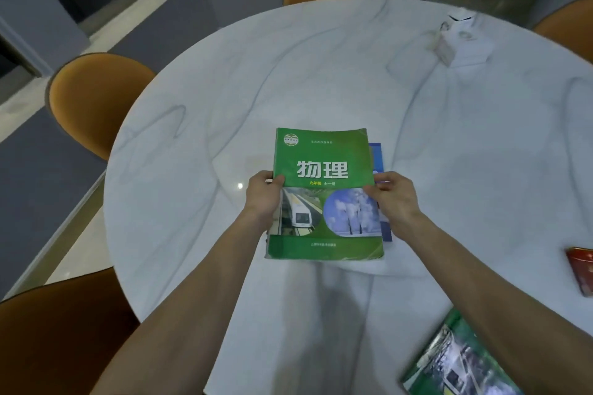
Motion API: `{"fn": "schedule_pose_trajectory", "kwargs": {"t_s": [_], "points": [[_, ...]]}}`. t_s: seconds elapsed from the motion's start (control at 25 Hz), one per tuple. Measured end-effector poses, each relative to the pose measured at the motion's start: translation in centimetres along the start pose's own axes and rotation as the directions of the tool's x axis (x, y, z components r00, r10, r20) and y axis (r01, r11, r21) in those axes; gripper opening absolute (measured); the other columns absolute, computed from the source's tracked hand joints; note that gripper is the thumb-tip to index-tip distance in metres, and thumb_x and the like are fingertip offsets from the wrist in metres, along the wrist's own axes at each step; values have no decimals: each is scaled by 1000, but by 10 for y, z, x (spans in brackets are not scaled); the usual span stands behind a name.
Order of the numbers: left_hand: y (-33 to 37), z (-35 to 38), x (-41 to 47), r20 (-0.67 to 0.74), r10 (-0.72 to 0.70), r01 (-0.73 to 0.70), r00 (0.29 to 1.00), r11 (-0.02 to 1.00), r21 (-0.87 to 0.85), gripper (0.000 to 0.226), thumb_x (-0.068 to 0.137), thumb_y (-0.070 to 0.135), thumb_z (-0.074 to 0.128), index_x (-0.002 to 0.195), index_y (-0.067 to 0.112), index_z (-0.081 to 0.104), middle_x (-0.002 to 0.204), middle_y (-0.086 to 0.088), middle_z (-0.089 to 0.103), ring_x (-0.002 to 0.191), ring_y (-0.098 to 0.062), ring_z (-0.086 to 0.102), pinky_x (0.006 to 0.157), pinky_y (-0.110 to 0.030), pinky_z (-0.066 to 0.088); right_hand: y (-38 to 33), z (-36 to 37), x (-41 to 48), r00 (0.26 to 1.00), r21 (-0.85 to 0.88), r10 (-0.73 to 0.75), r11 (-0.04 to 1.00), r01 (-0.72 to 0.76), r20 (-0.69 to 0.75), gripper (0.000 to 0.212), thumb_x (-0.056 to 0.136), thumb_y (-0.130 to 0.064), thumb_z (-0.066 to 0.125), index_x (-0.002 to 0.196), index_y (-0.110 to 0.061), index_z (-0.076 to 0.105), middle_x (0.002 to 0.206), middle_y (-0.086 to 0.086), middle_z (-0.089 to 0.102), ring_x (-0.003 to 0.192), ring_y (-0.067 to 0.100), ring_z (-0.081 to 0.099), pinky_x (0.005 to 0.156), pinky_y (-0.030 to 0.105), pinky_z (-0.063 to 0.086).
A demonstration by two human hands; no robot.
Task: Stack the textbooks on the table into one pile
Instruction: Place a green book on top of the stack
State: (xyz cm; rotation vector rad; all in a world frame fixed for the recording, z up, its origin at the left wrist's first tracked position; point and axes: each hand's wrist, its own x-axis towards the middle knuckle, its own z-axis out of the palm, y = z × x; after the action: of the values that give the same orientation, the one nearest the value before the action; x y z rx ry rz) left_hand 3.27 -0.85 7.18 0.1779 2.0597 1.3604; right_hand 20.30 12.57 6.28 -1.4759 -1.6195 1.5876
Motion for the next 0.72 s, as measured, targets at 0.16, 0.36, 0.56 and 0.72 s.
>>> {"fn": "schedule_pose_trajectory", "kwargs": {"t_s": [0.16,0.36,0.56,0.72], "points": [[10,40,32,39,-25,24,999,999,34,27,98,16,47,123,5,53,111,-14,63,95,-31,59,85,-39,49,2,-16,43,998,-37,34,999,-36,-46,28,81,-2,68,108,0,63,91,14,62,68,20,56,67,30,47],[6,79,63,65,-78,74,995,996,55,28,99,16,46,124,7,52,118,-16,63,98,-32,62,84,-39,51,16,-23,79,993,-87,81,992,-88,-80,29,80,-5,69,109,0,64,90,13,63,76,23,57,70,28,47],[-9,97,75,50,-58,51,997,989,140,28,99,15,46,124,6,53,121,-17,63,99,-31,62,88,-40,52,31,-24,90,992,-199,84,975,-101,-94,29,85,-5,63,114,-2,61,105,18,67,76,21,56,56,19,44],[-17,99,80,14,50,-52,999,955,292,28,99,13,44,123,2,56,120,-18,64,100,-31,62,88,-37,51,41,-20,90,994,-269,48,960,-72,-96,27,86,-5,62,112,-3,64,109,18,69,79,20,57,69,25,46]]}}
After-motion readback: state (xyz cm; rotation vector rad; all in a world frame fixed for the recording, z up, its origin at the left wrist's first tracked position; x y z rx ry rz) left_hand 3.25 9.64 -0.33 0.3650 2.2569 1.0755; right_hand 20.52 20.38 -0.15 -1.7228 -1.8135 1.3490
